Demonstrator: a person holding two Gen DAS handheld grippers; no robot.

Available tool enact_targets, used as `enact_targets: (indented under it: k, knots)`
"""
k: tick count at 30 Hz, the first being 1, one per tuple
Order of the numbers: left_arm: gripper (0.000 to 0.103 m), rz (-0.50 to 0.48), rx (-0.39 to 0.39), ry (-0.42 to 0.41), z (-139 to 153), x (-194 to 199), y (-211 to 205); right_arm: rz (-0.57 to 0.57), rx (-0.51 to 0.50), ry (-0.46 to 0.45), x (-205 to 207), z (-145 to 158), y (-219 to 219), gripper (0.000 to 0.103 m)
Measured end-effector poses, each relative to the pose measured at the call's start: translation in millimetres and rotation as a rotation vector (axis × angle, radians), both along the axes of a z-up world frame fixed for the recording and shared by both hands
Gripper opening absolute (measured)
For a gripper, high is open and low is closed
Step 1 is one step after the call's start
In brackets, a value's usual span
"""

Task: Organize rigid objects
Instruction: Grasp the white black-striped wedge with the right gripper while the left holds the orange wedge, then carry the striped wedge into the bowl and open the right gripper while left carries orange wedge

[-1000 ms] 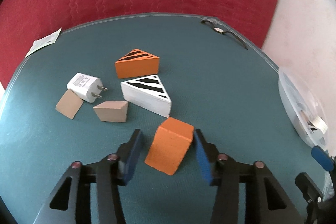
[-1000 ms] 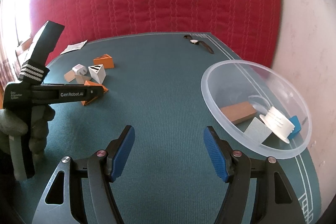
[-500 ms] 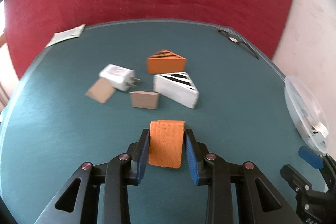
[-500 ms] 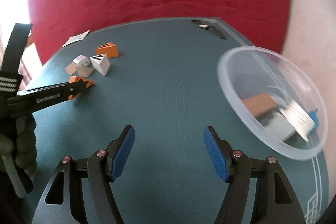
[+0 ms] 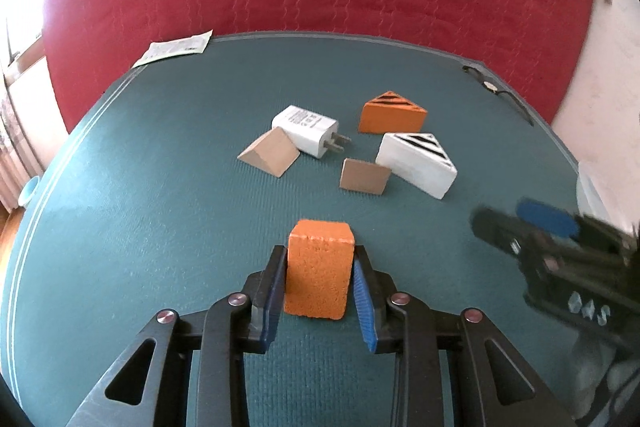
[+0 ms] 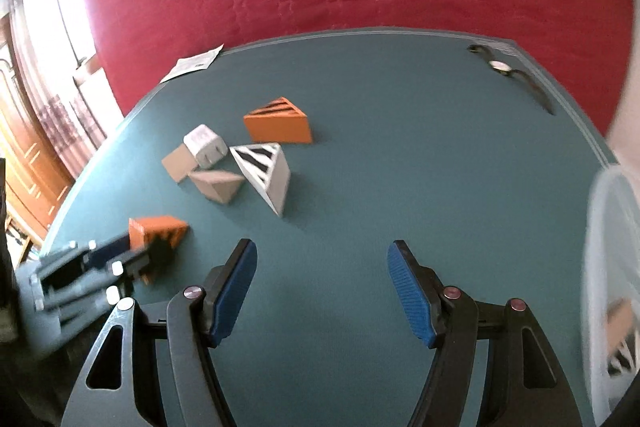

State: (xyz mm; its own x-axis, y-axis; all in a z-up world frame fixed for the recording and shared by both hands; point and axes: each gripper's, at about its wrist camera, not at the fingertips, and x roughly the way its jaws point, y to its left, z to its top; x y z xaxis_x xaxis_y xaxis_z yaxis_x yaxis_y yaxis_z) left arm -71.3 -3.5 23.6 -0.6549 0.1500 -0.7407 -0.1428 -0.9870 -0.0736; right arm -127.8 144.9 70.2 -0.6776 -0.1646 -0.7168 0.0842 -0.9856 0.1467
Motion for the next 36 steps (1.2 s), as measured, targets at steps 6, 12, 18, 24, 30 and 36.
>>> enact_targets:
  k: [6, 12, 18, 24, 30, 36]
  knots:
    - [0.033, -0.004, -0.009, 0.011, -1.5, -0.9, -0.8, 0.046, 0.026, 0.014, -33.7, 1.4, -21.7, 0.069]
    - [0.033, -0.001, -0.001, 0.015, -2.2, -0.4, -0.9, 0.071, 0.073, 0.023, -56.2, -3.1, -37.2, 0.064]
    - [0.033, 0.000, 0.009, 0.015, -3.9, -1.8, -4.5, 0.103, 0.076, 0.010, -63.7, -7.6, -44.2, 0.049]
    - [0.033, 0.000, 0.016, 0.014, -4.5, -2.4, -8.1, 0.118, 0.086, 0.015, -62.8, -7.9, -47.5, 0.034]
    - [0.033, 0.001, 0.021, 0.014, -3.2, -0.9, -8.8, 0.100, 0.064, 0.015, -52.4, -8.8, -41.9, 0.034]
    - [0.033, 0.004, 0.038, 0.014, -2.3, 0.6, -10.7, 0.076, 0.063, 0.026, -26.5, -7.4, -33.3, 0.034]
